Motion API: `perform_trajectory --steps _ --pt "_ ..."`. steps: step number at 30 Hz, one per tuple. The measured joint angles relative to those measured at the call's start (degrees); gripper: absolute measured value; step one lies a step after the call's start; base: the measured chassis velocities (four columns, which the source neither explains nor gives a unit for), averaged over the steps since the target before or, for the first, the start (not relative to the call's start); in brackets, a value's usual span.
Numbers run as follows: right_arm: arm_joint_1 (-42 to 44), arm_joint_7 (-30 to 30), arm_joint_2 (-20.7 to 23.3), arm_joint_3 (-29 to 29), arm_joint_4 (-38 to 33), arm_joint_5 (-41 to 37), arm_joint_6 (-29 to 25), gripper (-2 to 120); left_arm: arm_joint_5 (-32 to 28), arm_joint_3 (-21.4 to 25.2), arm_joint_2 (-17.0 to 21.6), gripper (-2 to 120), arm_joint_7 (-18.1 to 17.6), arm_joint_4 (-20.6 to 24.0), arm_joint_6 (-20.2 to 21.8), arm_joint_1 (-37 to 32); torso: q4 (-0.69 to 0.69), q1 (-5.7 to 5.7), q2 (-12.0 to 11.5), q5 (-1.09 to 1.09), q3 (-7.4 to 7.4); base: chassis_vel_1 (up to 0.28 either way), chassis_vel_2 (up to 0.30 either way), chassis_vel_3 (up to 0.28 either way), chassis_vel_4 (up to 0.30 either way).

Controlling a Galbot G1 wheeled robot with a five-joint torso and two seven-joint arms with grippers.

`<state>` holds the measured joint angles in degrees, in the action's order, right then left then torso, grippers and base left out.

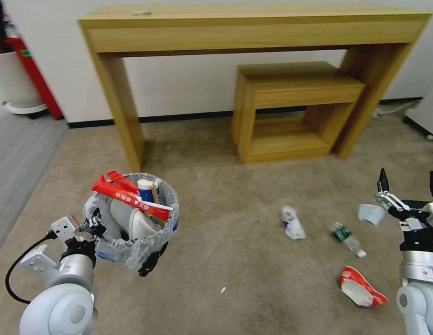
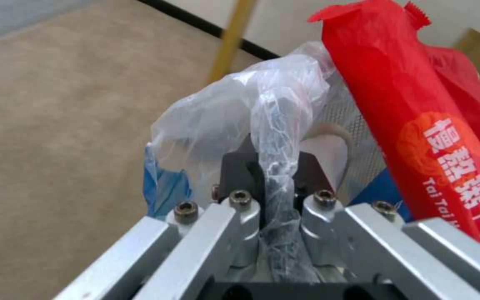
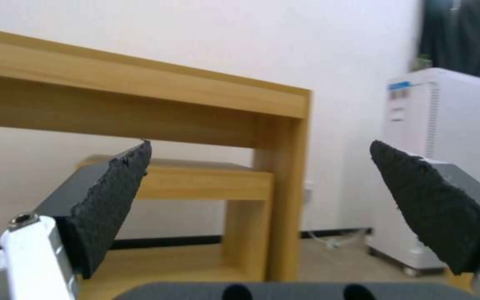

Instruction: Pick up the trash bin and place the garbage on the floor into it.

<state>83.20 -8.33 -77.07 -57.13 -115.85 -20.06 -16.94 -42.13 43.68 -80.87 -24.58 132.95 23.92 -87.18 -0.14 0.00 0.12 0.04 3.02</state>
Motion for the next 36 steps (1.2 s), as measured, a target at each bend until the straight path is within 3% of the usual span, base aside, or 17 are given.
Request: perform_trajectory --steps 23,36 --pt "0.4 -0.3 -0.2 -0.2 0.2 0.1 -0.3 100 1.0 -0.3 -0.3 3 0.2 0.0 -1.2 -0.3 -0.02 -0.01 0.0 0.00 0.00 -0.115 -0.118 -0.121 -0.117" --pt "0.9 -0.8 -0.3 -0.2 -0.4 0.1 -0.8 100 1.0 -0.2 -0.4 3 0.4 0.7 -1.7 -0.9 0.01 0.00 0.0 0.00 0.00 -0.008 -0.008 -0.009 -0.003"
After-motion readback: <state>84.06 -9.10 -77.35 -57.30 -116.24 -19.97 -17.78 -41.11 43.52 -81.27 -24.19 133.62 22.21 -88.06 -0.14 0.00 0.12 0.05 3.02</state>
